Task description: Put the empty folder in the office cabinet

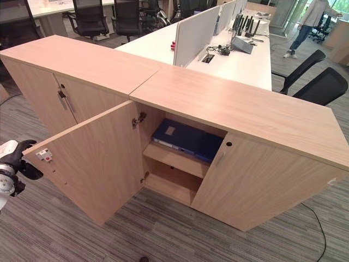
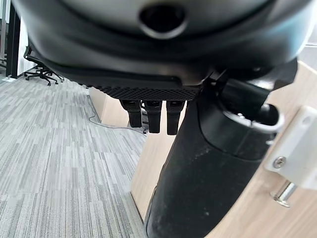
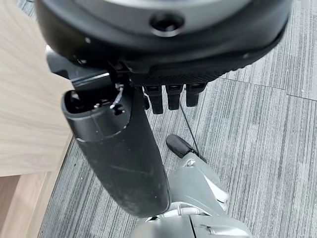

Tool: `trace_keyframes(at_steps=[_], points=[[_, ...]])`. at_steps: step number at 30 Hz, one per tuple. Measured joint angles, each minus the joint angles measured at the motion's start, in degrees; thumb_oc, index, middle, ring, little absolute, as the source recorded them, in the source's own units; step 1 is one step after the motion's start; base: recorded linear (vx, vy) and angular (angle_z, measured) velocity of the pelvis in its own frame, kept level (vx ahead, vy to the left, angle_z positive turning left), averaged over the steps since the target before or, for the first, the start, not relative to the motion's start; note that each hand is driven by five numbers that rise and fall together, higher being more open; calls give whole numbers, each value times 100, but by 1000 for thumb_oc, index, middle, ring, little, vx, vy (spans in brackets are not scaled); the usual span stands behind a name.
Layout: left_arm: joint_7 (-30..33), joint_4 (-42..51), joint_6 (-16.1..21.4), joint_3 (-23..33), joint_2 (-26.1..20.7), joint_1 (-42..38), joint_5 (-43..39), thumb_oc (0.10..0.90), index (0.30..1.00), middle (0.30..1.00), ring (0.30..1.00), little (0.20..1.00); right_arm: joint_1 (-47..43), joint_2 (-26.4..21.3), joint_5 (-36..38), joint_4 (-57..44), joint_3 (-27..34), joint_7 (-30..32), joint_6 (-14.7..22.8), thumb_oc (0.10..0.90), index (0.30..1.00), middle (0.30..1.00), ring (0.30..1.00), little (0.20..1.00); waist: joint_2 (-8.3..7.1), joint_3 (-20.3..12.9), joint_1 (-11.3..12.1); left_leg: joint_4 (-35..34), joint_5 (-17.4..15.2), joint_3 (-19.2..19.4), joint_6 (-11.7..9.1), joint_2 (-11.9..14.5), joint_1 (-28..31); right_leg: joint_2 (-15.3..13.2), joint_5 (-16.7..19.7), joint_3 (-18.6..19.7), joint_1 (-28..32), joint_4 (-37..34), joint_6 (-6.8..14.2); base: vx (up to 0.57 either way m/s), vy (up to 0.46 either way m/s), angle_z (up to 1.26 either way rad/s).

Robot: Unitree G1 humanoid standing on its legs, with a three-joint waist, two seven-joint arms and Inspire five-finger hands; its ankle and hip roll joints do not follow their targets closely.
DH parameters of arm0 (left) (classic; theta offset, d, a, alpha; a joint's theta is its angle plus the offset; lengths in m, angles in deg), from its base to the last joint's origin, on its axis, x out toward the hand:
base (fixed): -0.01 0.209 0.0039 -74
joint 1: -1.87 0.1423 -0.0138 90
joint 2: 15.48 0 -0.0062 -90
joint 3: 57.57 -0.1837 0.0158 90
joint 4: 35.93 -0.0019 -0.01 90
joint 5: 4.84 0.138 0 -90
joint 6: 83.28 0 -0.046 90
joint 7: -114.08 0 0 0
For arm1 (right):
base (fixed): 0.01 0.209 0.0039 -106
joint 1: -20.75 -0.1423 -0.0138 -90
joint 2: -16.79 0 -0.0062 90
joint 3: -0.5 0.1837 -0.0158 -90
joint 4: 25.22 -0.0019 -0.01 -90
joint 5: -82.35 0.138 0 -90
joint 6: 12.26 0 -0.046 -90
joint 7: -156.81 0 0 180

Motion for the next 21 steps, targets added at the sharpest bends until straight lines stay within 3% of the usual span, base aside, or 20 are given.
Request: trace_keyframes(at_steps=[2,5,6,7,11,13,16,21], points=[[-4,229,-3,14,-8,138,6,800,900,900,900,900,8,1,9,5,0,2,18,800,900,900,900,900,1,1,22,0,0,14,0,0,0,-3,4,-1,0,-9,-1,0,0,0],[-59,1536,-88,169,18,846,43,800,900,900,900,900,75,24,36,41,57,24,51,800,900,900,900,900,3,14,242,1,-3,-3,4,-19,-4,-23,9,-19,22,-26,19,10,-5,8],[-189,2439,-104,393,-62,1397,44,800,900,900,900,900,108,33,46,191,85,38,128,800,900,900,900,900,-5,68,300,1,-5,-53,8,-46,30,-24,33,-38,101,-36,57,23,-6,21],[-285,2655,19,373,-46,1520,41,800,900,900,900,900,111,26,51,215,98,41,143,800,900,900,900,900,3,81,327,1,-4,-53,7,-59,51,-45,30,-58,141,-43,66,23,-6,22],[-796,4280,268,435,745,2408,-480,800,900,900,900,900,90,119,262,267,289,130,156,800,900,900,900,900,43,120,519,0,-35,-107,51,-126,80,-132,-36,-173,222,-18,156,26,-7,14],[-1130,4859,407,270,1495,2936,-1123,800,900,900,900,900,-9,183,318,274,295,115,165,800,900,900,900,900,40,125,472,0,-35,-113,50,-133,85,-126,-22,-171,235,-56,143,0,-3,-3],[-1579,5353,586,-220,2112,3190,-1962,800,900,900,900,900,-62,279,437,284,280,138,225,800,900,900,900,900,41,127,385,1,-34,-122,49,-121,94,-96,-38,-154,227,-76,120,-5,-1,-6],[-1883,5614,656,-272,2243,3219,-2753,800,900,900,900,900,-23,239,433,279,241,147,259,800,900,900,900,900,143,84,185,2,-15,-89,22,-83,118,7,45,-93,272,-154,81,-3,-3,-6]])
